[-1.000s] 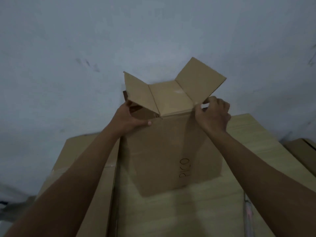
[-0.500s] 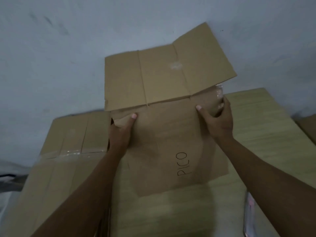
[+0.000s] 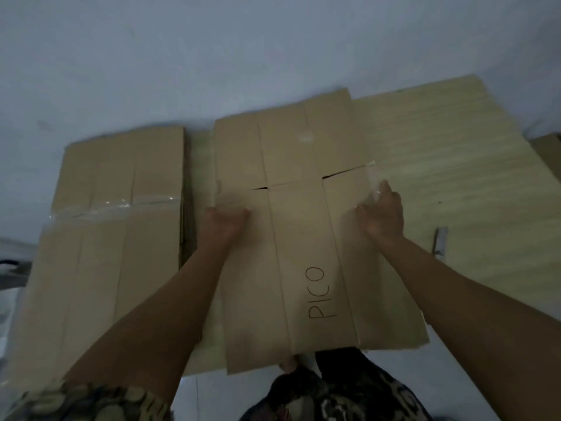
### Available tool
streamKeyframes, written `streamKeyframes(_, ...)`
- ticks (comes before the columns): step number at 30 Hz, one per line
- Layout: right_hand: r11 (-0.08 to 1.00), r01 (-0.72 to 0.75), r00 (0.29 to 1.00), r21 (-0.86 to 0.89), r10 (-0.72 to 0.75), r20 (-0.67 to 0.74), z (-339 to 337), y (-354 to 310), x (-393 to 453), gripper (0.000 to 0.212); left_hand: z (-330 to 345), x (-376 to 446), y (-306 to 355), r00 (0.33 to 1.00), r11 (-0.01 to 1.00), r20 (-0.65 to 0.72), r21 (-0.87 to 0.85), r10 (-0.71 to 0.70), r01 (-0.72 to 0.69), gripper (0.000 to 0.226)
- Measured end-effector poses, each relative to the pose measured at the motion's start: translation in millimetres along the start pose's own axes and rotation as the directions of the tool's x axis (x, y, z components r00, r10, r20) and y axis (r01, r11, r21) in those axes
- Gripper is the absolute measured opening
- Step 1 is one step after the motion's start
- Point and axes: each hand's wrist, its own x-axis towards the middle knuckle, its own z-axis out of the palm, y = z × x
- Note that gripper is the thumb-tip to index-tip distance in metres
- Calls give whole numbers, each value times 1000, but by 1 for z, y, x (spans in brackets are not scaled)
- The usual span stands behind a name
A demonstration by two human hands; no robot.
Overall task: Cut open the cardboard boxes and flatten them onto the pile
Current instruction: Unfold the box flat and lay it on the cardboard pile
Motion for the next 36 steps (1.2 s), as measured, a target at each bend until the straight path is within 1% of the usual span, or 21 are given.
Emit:
streamKeyframes(2,996,-49,998,-72,52,42,7,10,3,63,13,-1,-21,998,996,40,83,-48,45,103)
streamKeyframes(4,975,-136,985,-176,152,83,10,16,2,53,22,-3,-31,996,974,1,208,-86,84,104)
streamKeyframes(5,961,-165,978,-224,188,87,12,19,1,47,24,-5,-32,994,967,-21,232,-105,107,104)
streamKeyframes(6,953,-168,979,-253,192,73,14,22,0,43,25,-11,-29,992,968,-43,217,-116,123,106)
streamKeyframes(8,954,-158,984,-255,173,38,17,27,-1,44,26,-9,-36,989,977,-56,158,-137,145,111)
streamKeyframes(10,956,-179,978,-231,198,59,14,27,2,55,23,-4,-41,987,985,-37,66,-157,159,120)
streamKeyframes(11,955,-202,968,-215,229,105,10,26,5,68,18,-4,-42,986,986,-20,16,-163,163,119)
streamKeyframes(13,951,-247,938,-184,282,202,1,21,8,96,12,-2,-42,992,991,-1,-19,-129,129,96)
streamKeyframes(14,949,-250,933,-191,289,216,-2,20,10,105,10,-2,-41,995,995,-9,-27,-100,100,87)
streamKeyframes(15,951,-239,936,-197,279,213,-4,19,9,109,8,-3,-39,997,997,-20,-36,-72,71,82)
streamKeyframes(16,957,-223,941,-184,261,216,-4,18,6,105,7,-4,-39,999,997,-19,-58,-49,48,78)
streamKeyframes(17,967,-203,949,-151,233,213,-4,14,0,94,4,-7,-37,1000,996,-10,-84,-30,29,70)
streamKeyframes(19,983,-168,969,-71,178,173,-5,6,-13,60,0,-16,-31,999,991,45,-133,2,4,43)
streamKeyframes(20,987,-152,976,-51,158,151,-6,4,-19,49,-1,-19,-31,997,989,68,-146,29,-19,31)
streamKeyframes(22,993,-104,988,-56,109,107,-11,-5,-33,44,-7,-28,-24,990,986,57,-116,127,-120,15)
streamKeyframes(24,996,-57,996,-65,62,70,-24,-18,-47,44,-17,-41,-12,976,973,10,-86,218,-216,11)
streamKeyframes(28,1000,2,1000,-4,-2,30,-59,-43,-62,47,-47,-58,15,955,947,-66,-127,289,-296,17)
streamKeyframes(31,994,78,997,80,-77,-12,-77,-68,-68,43,-76,-70,34,939,928,-141,-161,315,-335,20)
streamKeyframes(34,978,135,991,157,-135,-10,-83,-95,-78,46,-109,-81,42,915,913,-228,-168,332,-373,19)
streamKeyframes(36,963,177,984,204,-181,0,-79,-114,-86,45,-135,-84,39,903,908,-268,-163,336,-386,16)
